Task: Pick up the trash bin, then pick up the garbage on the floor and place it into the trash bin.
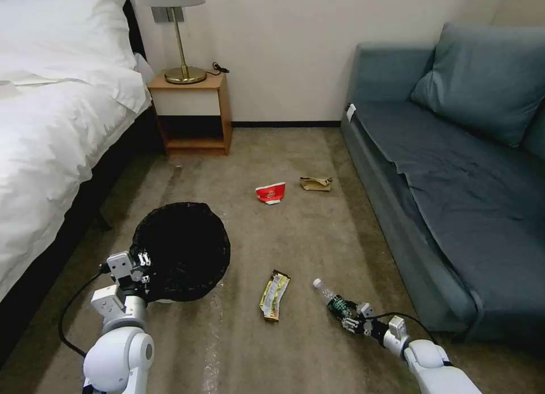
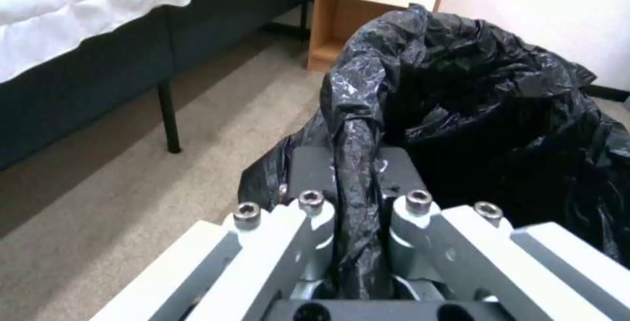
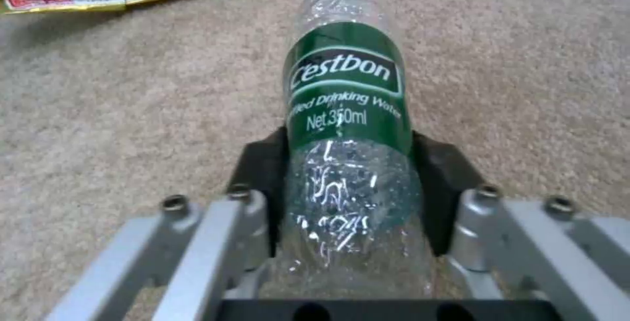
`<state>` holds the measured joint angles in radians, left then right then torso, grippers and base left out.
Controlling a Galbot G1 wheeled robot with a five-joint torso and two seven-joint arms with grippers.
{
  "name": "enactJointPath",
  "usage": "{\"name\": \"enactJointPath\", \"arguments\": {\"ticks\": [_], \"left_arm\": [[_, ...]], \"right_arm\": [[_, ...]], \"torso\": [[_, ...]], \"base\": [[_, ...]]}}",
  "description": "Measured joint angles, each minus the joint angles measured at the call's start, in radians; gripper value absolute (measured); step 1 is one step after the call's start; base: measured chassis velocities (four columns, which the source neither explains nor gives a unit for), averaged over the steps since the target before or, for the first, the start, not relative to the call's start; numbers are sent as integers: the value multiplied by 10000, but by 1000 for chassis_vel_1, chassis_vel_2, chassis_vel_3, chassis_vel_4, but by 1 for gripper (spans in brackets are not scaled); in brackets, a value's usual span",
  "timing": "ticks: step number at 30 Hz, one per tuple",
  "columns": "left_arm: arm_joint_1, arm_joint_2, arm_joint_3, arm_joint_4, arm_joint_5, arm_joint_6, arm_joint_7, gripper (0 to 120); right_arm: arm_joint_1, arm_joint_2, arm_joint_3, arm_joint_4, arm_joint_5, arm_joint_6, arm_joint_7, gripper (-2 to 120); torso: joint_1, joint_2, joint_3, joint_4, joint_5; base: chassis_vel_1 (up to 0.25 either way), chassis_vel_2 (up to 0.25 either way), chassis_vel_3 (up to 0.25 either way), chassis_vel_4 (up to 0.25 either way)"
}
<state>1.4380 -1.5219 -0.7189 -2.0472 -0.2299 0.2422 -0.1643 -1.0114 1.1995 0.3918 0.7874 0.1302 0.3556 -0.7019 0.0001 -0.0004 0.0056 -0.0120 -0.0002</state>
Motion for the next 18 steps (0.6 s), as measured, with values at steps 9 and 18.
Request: {"name": "enactJointPath", "arguments": {"ticks": [9,18], "left_arm": [[-8,6,20,16,3,-5,-24,5],[-46,-11,94,138,8,-13,-42,5]], "right_arm": [[-40,34,111,17,17,59,92,23],[93,175,308,304,630,369,430,23]], "torso": [[0,0,0,0,0],[0,0,0,-1,1]], "base": [[0,0,0,0],[0,0,0,0]]}}
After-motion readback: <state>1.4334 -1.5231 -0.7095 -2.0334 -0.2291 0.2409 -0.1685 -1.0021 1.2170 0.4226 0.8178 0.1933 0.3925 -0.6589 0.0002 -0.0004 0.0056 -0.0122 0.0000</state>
